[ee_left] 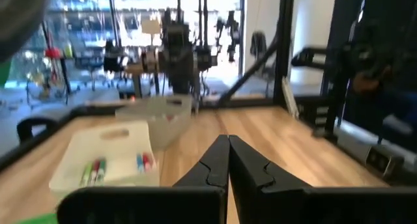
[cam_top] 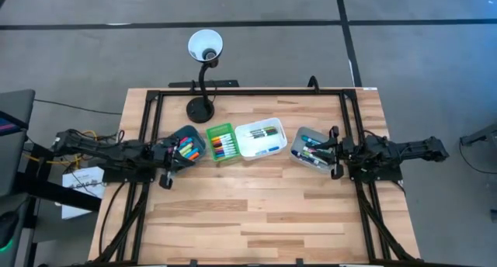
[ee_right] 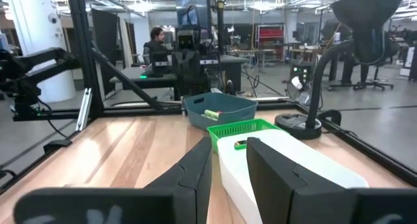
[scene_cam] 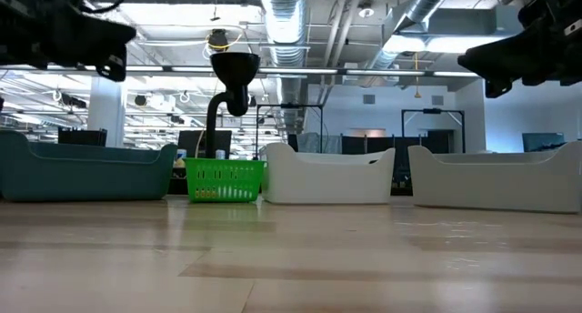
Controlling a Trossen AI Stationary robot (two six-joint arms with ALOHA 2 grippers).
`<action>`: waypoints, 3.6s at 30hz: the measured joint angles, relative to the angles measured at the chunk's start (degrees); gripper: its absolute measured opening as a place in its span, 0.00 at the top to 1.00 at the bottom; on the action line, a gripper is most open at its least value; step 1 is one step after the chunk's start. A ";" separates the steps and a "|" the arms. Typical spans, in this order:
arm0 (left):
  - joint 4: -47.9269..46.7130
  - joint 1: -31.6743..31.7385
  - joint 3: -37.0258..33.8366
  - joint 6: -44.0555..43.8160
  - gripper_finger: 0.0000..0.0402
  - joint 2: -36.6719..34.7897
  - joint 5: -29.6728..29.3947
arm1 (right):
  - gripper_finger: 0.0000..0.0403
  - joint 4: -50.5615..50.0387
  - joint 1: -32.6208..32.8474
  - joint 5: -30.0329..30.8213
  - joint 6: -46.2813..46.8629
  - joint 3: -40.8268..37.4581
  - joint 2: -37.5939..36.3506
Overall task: Pick & Place Markers
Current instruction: Return to Home Position
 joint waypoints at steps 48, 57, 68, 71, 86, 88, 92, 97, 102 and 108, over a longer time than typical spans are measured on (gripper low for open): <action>-7.14 0.00 0.07 5.20 0.99 -9.03 -5.93 | 0.79 -0.04 0.00 0.07 0.01 -0.04 0.00; -6.67 0.00 0.07 5.18 0.99 -9.06 -5.93 | 0.79 -0.04 0.00 0.07 0.01 -0.04 0.00; -6.61 0.00 0.07 5.16 0.99 -9.06 -5.93 | 0.79 -0.04 0.00 0.07 0.01 -0.04 0.00; -6.40 0.00 0.07 5.16 0.99 -9.06 -5.91 | 0.79 -0.04 0.00 0.07 0.01 -0.04 0.00; -6.01 0.00 0.07 5.14 0.99 -9.06 -5.91 | 0.79 -0.04 0.00 0.06 0.01 -0.04 0.00; -6.01 0.00 0.07 5.14 0.99 -9.06 -5.91 | 0.79 -0.04 0.00 0.04 0.01 -0.04 0.00; -5.83 0.00 0.07 5.14 0.99 -9.06 -5.90 | 0.79 -0.04 0.00 0.07 0.01 -0.04 0.00; -5.79 0.00 0.07 5.14 0.99 -9.06 -5.89 | 0.79 -0.04 -0.01 0.07 0.01 -0.04 0.00; -5.76 0.00 0.07 5.12 0.99 -9.06 -5.89 | 0.79 -0.04 0.00 0.07 0.01 -0.07 0.00; -5.70 0.00 0.07 5.11 0.99 -9.06 -5.89 | 0.79 -0.04 -0.01 0.07 0.01 -0.07 0.01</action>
